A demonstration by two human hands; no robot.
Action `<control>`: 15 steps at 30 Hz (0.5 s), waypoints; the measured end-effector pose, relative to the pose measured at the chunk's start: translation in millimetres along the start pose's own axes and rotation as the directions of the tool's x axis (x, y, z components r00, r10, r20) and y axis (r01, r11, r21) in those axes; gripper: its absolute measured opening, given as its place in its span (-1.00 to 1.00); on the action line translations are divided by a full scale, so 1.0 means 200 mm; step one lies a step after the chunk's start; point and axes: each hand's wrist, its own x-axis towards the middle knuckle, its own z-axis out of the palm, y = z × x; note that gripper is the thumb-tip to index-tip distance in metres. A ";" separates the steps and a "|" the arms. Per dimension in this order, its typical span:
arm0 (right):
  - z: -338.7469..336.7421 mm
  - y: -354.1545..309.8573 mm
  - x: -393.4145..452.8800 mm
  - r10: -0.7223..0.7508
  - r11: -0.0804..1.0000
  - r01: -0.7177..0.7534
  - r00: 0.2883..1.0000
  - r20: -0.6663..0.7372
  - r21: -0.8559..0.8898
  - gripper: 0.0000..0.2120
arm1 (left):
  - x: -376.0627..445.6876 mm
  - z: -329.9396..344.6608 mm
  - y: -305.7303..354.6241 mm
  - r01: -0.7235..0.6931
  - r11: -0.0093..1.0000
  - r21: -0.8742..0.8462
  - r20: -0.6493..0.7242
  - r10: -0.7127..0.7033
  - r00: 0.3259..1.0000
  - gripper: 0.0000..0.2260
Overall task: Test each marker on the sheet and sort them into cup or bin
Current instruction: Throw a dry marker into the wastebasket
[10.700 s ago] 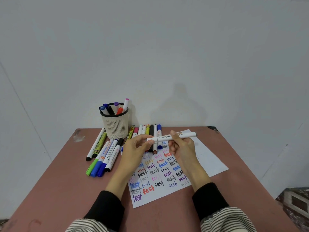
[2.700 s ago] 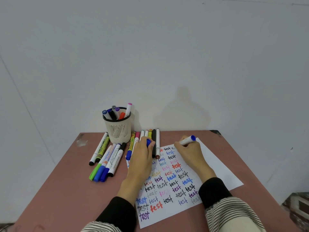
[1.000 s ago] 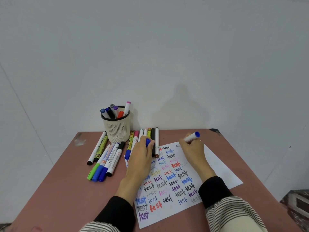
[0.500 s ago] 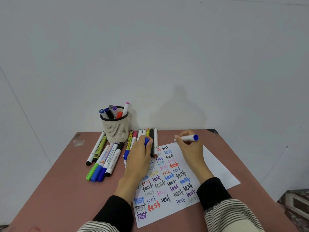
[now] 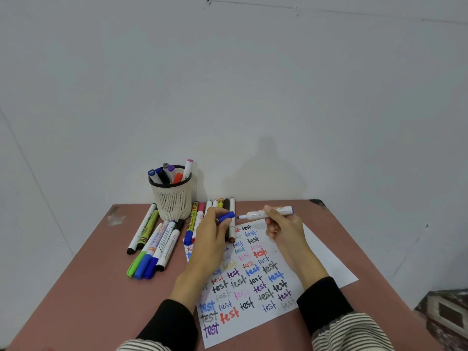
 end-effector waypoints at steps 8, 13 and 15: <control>0.00 0.00 0.01 -0.015 0.999 0.016 1.000 -0.020 0.036 -0.86 | 0.00 -0.01 0.02 0.019 0.996 -0.084 -0.010 -0.020 1.000 -0.89; 0.00 0.01 0.01 0.004 1.000 -0.004 1.000 0.028 -0.004 -0.84 | 0.01 0.00 0.02 -0.005 0.997 -0.075 0.025 0.007 1.000 -0.83; 0.00 0.02 0.01 0.001 1.000 0.000 0.999 0.044 -0.015 -0.82 | 0.01 0.00 0.02 -0.019 0.997 -0.071 0.019 0.021 1.000 -0.81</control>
